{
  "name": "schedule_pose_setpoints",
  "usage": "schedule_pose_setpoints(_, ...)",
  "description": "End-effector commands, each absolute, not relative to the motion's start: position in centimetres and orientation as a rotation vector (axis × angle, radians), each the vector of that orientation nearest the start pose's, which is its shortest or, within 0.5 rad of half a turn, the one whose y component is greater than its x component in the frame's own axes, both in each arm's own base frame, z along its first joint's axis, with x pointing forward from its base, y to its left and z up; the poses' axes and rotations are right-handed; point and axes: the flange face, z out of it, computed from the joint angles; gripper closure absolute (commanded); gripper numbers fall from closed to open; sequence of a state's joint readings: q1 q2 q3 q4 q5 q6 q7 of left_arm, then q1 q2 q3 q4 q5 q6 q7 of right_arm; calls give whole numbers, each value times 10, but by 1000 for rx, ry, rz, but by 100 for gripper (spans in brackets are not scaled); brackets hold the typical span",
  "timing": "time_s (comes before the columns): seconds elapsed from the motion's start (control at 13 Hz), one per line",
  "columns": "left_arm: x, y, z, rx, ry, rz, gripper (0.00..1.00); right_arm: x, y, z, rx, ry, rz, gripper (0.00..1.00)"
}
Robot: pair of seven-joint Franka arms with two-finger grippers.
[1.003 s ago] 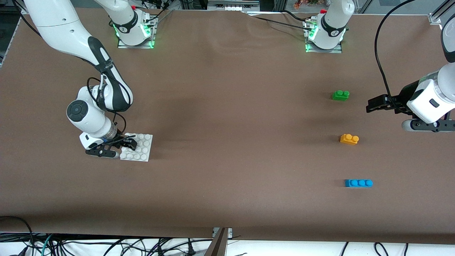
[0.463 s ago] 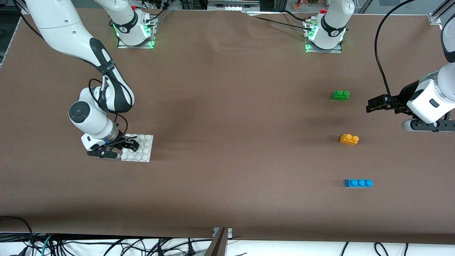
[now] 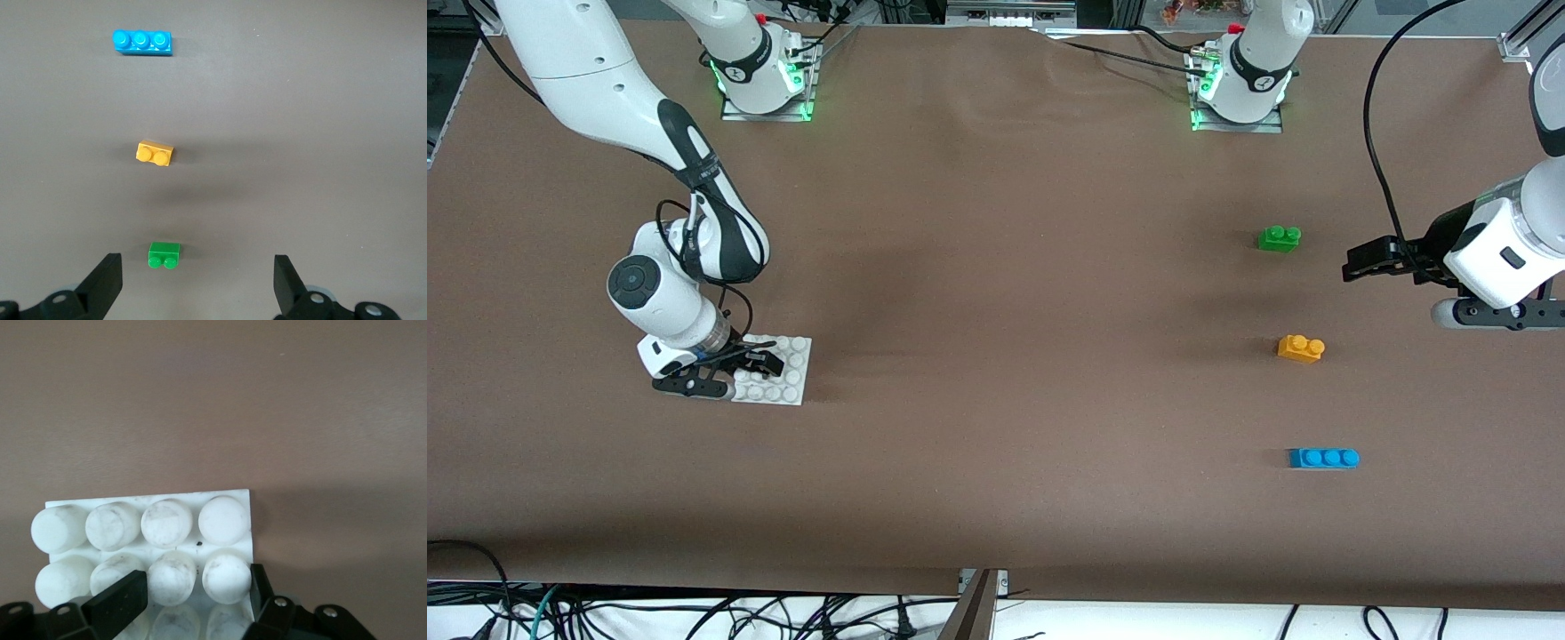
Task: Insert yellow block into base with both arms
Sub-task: 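Push the white base plate with the right gripper toward the table middle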
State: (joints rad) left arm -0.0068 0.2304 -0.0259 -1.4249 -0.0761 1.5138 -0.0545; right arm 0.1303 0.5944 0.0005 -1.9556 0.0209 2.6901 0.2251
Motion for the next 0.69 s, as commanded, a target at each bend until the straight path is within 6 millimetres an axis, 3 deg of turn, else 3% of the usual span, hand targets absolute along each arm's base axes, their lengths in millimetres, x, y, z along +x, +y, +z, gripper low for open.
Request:
schedule_pose_setpoints(0.0,612,-28,554,-3194,-2,232,0,627,119,181,-3080,173,-228,29)
schedule_pose_setpoints(0.46,612,-26,553,-3195,-4,234,0,625,188,183,-3056,170,-251,29)
schedule_pose_setpoints(0.62,613,-22,553,-3195,-14,234,0,624,199,181,-3051,191,-251,29)
